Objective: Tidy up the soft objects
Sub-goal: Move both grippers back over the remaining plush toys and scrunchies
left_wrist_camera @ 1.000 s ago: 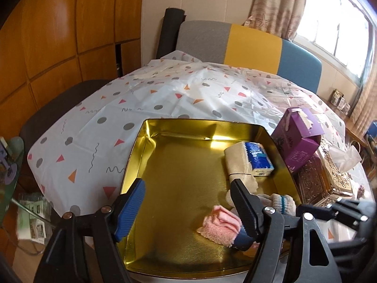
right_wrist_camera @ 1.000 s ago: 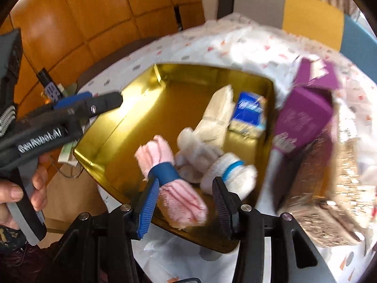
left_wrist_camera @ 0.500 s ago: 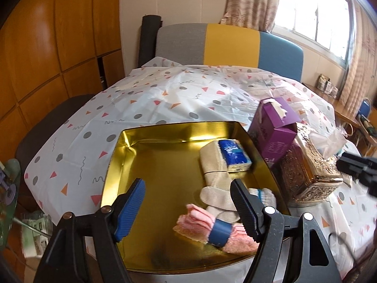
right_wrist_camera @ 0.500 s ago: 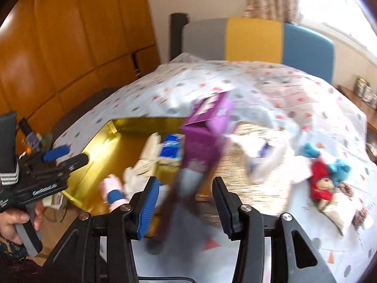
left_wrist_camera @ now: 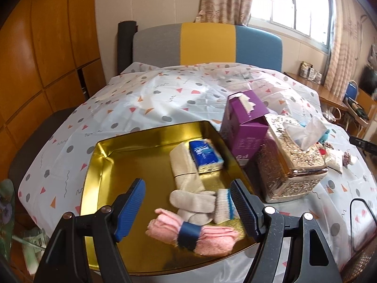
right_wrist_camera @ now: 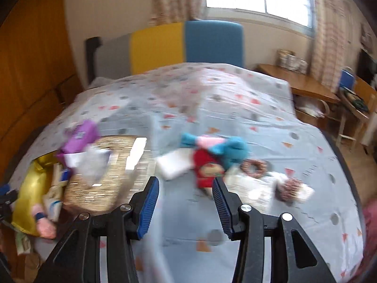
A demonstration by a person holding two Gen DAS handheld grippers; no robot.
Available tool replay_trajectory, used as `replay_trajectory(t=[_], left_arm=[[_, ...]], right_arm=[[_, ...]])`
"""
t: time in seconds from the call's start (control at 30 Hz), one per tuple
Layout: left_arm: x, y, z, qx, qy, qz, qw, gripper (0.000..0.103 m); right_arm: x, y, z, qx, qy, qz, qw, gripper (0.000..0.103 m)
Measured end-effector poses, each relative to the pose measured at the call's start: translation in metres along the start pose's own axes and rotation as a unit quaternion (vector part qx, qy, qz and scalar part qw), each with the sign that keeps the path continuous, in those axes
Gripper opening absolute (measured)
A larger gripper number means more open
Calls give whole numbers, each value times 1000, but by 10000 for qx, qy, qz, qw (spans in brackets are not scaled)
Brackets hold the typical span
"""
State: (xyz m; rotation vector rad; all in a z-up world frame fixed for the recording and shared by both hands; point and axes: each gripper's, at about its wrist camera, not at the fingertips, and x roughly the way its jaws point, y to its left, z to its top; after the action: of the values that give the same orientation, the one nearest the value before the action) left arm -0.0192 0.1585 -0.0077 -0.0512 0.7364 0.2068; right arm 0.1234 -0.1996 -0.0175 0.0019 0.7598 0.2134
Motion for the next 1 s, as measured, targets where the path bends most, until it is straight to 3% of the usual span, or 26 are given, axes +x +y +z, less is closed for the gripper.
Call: replay_trajectory(t=[0.13, 0.3, 0.63, 0.67, 0.9, 1.0], left_arm=[[-2, -14, 8, 146, -62, -115, 9998, 75], [-5, -41, 21, 458, -158, -269, 9985, 75], [-17, -120, 59, 1075, -395, -1042, 9879, 76], [-18, -131, 63, 1192, -418, -1106, 9858, 79], [-6, -217, 98, 2040, -170, -1582, 9660, 80], [14, -255, 113, 2306, 181, -1694, 9580, 80]], right_arm=[[20, -60, -11, 643, 127, -687, 9955, 47], [30, -113, -32, 1498, 402, -942, 9834, 47], [27, -139, -43, 2256, 589, -943, 9679, 47], [26, -140, -43, 2271, 589, -944, 9675, 47], [25, -137, -39, 2230, 552, -887, 9692, 47], [23, -137, -38, 2252, 539, -858, 9690, 47]])
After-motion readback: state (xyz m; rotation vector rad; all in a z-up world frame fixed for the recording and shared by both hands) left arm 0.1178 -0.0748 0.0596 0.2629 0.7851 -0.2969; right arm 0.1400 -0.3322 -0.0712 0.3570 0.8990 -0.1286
